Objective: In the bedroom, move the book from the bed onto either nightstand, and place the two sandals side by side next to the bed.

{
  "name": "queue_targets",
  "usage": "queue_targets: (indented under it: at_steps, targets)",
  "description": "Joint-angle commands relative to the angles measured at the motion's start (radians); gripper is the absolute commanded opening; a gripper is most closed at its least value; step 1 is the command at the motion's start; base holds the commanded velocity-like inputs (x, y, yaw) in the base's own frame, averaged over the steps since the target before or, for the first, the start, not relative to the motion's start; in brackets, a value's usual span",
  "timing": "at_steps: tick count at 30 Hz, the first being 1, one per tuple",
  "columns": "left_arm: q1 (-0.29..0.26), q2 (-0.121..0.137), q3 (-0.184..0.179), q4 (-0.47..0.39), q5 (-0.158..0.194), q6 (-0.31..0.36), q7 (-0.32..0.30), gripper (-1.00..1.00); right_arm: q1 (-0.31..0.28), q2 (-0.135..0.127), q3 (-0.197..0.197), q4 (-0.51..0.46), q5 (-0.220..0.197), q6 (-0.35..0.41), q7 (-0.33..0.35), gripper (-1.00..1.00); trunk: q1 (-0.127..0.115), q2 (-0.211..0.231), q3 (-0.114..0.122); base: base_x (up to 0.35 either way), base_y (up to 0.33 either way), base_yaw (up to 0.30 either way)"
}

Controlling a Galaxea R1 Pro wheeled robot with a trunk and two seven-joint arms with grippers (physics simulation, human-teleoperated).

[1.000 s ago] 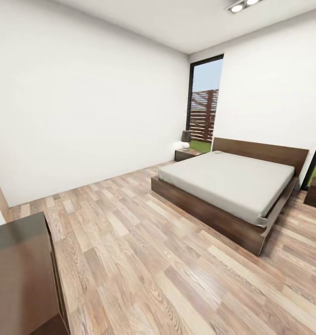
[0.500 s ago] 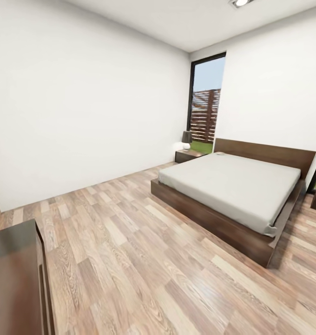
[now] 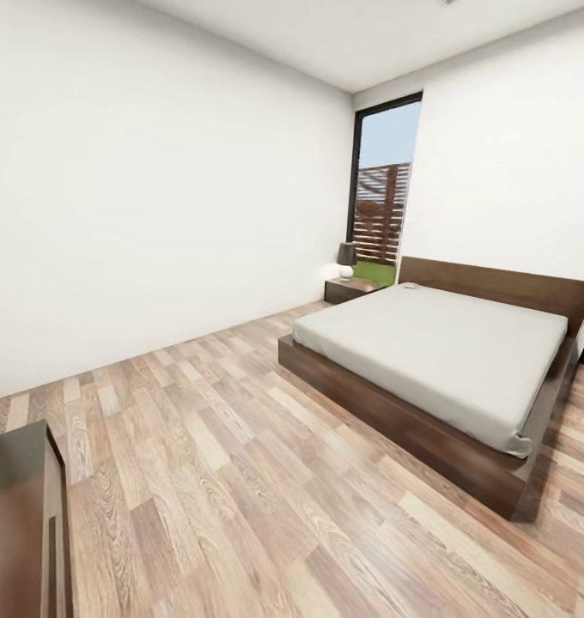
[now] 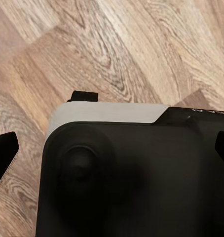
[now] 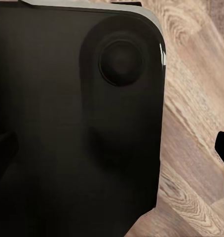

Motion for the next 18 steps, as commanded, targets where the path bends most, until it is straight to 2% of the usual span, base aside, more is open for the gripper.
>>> queue_targets:
  at_steps: [1,18]
  targets:
    - [0.0,0.0,0.003,-0.001,0.007,-0.002,0.0,1.0,0.0,0.0,-0.001,0.0,0.0,-0.001,0.0,1.0,0.001,0.0,-0.001,0.33,0.0,0.0]
    - [0.0,0.0,0.004,-0.001,0.007,-0.002,0.0,1.0,0.0,0.0,-0.001,0.0,0.0,-0.001,0.0,1.0,0.001,0.0,-0.001,0.33,0.0,0.0]
